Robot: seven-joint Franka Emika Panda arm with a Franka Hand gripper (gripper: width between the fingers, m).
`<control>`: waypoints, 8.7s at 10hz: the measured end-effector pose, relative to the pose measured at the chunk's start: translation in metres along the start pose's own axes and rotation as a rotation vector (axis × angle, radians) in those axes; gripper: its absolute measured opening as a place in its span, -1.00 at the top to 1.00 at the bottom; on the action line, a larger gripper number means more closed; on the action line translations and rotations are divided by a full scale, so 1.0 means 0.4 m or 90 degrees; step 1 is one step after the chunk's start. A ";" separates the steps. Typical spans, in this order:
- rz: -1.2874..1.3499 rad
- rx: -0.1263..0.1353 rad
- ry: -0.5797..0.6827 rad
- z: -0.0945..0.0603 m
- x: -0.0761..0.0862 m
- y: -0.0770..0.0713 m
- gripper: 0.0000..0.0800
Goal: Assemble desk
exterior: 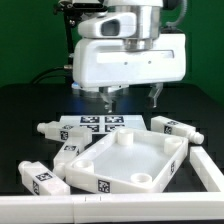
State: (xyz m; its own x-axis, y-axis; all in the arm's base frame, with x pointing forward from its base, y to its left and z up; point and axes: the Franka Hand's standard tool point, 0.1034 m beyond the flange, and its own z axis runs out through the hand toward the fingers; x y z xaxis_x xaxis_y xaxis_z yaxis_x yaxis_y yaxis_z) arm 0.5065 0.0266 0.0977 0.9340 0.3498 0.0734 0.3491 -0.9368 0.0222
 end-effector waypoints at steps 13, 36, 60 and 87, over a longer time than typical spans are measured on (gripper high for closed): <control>0.595 0.054 -0.018 0.152 -0.095 0.055 -0.62; 1.282 0.079 -0.036 0.208 -0.066 -0.012 0.86; 1.180 0.074 -0.090 0.184 0.055 -0.107 -0.15; -0.109 0.028 0.020 0.211 -0.125 -0.394 -0.62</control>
Offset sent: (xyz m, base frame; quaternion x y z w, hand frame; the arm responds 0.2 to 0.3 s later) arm 0.0000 0.0000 0.0000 0.0000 0.0000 0.1938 0.9810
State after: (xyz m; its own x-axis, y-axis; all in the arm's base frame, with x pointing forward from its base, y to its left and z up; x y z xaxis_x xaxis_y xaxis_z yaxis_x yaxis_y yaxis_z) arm 0.4113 0.1573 0.0062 0.8577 0.5038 0.1028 0.5071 -0.8619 -0.0066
